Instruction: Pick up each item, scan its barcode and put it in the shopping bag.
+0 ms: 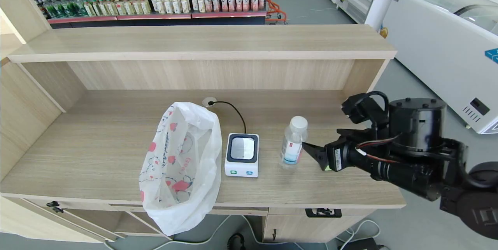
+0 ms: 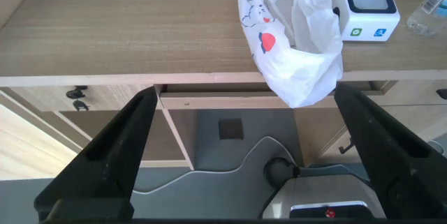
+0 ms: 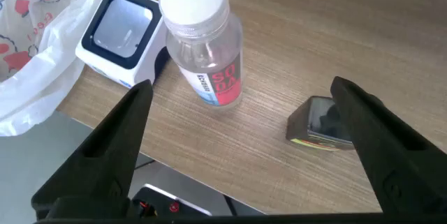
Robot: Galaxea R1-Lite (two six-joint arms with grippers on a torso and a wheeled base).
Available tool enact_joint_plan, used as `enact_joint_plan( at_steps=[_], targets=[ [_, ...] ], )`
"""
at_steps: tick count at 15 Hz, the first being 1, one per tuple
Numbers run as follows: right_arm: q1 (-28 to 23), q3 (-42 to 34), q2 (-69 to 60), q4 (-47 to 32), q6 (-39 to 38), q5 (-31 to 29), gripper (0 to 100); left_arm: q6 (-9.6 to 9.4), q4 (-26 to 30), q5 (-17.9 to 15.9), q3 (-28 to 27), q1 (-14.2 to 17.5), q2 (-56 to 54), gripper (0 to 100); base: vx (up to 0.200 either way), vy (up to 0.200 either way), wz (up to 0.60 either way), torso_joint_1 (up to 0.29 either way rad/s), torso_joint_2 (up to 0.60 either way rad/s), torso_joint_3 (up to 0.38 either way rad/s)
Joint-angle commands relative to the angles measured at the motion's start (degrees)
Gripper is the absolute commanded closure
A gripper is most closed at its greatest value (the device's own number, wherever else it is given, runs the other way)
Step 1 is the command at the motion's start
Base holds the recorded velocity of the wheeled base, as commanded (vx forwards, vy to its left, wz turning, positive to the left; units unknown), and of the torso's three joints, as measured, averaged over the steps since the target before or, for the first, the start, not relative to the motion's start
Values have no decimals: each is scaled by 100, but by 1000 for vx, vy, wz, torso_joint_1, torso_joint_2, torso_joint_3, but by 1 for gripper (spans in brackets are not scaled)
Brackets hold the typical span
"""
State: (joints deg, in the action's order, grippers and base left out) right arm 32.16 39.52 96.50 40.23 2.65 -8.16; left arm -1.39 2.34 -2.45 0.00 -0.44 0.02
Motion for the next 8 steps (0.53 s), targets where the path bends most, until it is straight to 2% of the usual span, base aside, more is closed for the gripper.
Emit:
enact_joint_plan(
  at_steps=[1, 5, 8],
  targets=[
    [150, 12, 712, 380, 8, -28, 0, -2, 3, -1, 0, 0, -2, 0, 0, 0, 0, 0, 0, 0],
    [238, -6, 1310, 1523, -133, -28, 0, -2, 3, -1, 0, 0, -2, 0, 0, 0, 0, 0, 0, 0],
    [256, 91, 1670, 2024, -159, -19, 0, -2, 3, -1, 0, 0, -2, 0, 0, 0, 0, 0, 0, 0]
  ],
)
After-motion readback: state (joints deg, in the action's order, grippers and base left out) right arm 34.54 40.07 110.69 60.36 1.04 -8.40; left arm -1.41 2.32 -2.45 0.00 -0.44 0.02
